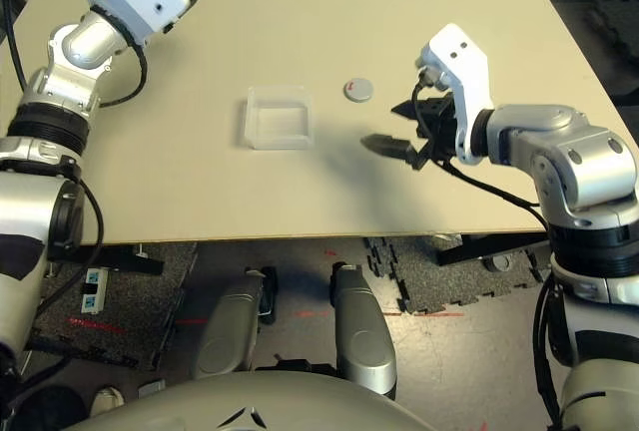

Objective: Pour the medicine from the bottle into the box.

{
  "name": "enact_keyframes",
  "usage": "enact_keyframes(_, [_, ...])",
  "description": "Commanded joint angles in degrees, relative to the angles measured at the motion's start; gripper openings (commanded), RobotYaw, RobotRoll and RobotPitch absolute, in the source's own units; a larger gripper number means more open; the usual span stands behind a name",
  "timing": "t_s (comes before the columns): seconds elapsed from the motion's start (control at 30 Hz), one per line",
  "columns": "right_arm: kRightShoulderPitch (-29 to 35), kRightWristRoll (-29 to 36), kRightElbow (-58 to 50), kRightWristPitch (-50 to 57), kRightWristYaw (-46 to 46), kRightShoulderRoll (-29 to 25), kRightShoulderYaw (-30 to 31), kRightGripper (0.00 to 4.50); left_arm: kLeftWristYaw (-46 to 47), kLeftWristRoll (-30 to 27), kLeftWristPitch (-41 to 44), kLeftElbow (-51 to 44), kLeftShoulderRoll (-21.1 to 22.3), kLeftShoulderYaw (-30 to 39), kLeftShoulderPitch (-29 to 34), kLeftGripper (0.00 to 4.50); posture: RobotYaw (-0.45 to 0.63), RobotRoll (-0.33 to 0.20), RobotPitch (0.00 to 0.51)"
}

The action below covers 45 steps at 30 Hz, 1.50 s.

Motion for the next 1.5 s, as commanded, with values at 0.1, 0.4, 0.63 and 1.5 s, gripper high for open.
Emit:
enact_keyframes(0.1, [-1.1,0.0,-0.3,-0.2,-1.9,2.1,2.1,4.50,10.6,17.1,-7.5,-3.3,4.4,-9.7,-4.6,2.40,0.02,0.000,0.202])
enact_keyframes(0.4, [-4.7,-2.0,5.0,-3.8,-4.1,6.2,4.6,4.50,22.5,34.2,-7.4,-3.1,8.3,-20.1,-5.4,2.40,0.04,0.000,0.205])
enact_keyframes(0.63, [-7.5,-3.2,8.2,-5.6,-4.0,8.7,6.2,4.50,27.1,38.5,-6.5,-3.4,6.7,-23.8,-6.1,2.40,0.06,0.000,0.212])
enact_keyframes(1.5, [-7.6,-3.5,8.8,-6.9,-3.2,9.2,5.8,4.50,-11.9,-34.2,32.1,7.6,-15.0,28.5,10.0,2.40,0.04,0.000,0.211])
